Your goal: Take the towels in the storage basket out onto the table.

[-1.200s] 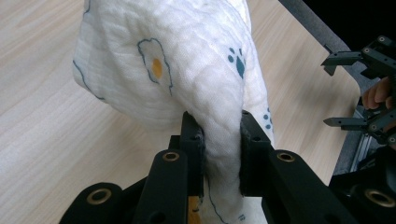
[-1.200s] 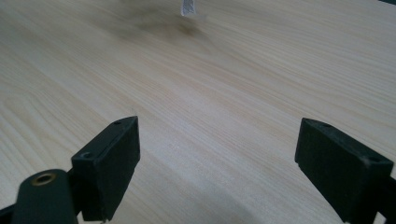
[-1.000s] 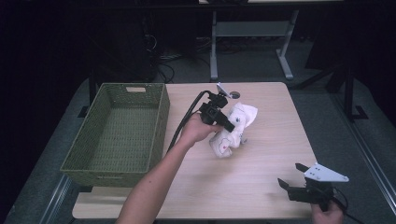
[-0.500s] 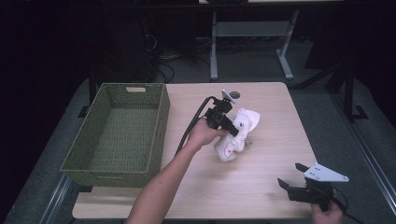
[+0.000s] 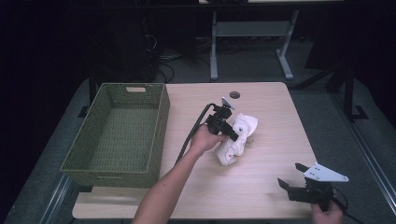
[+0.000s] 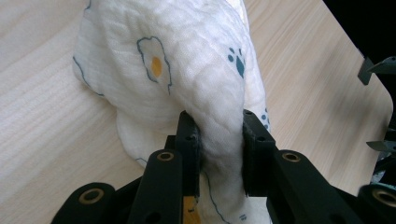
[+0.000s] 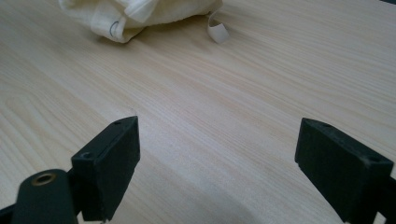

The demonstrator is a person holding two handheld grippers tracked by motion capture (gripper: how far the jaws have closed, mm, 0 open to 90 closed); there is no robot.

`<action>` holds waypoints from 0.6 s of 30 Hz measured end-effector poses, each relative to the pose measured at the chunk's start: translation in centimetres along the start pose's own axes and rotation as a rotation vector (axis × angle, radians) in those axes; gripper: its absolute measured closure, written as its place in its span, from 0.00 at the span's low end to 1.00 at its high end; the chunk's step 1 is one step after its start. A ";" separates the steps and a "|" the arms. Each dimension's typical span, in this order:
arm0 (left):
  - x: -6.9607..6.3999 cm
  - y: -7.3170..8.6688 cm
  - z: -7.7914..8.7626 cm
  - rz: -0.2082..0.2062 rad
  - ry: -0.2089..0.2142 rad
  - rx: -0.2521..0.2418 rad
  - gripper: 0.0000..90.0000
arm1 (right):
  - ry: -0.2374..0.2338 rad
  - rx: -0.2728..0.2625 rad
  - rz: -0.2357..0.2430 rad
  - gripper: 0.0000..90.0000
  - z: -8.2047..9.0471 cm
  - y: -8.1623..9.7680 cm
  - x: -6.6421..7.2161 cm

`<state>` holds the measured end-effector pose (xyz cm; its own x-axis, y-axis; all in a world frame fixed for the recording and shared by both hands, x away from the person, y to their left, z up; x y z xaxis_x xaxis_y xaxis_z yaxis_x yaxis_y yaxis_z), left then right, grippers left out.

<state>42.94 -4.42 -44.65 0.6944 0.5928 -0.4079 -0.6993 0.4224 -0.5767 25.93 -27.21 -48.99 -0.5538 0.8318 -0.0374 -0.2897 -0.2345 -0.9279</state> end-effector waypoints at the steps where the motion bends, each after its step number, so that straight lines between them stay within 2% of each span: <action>1: 0.0 0.2 -0.2 0.003 0.002 -0.002 0.80 | 0.002 0.003 0.006 0.15 0.0 0.0 0.0; 11: 0.2 0.4 -0.6 0.014 0.003 -0.009 0.77 | 0.000 0.004 0.005 0.15 -0.1 0.1 0.1; 18: 0.2 0.5 -0.4 0.017 0.004 -0.037 0.68 | -0.001 0.007 0.005 0.15 -0.1 0.0 0.2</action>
<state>42.82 -4.37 -45.31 0.6829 0.5970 -0.4209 -0.7046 0.3863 -0.5953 25.85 -27.01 -49.05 -0.5557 0.8304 -0.0413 -0.2926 -0.2419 -0.9251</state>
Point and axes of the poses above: each handheld gripper's, and its own axes: z roughly backward along the jaws, y roughly out of its underside, x roughly to its left, the point moved 6 cm from there along -z, roughly forward along the jaws, and after that the axes turned 12 degrees about -x, right-handed, at the moved point
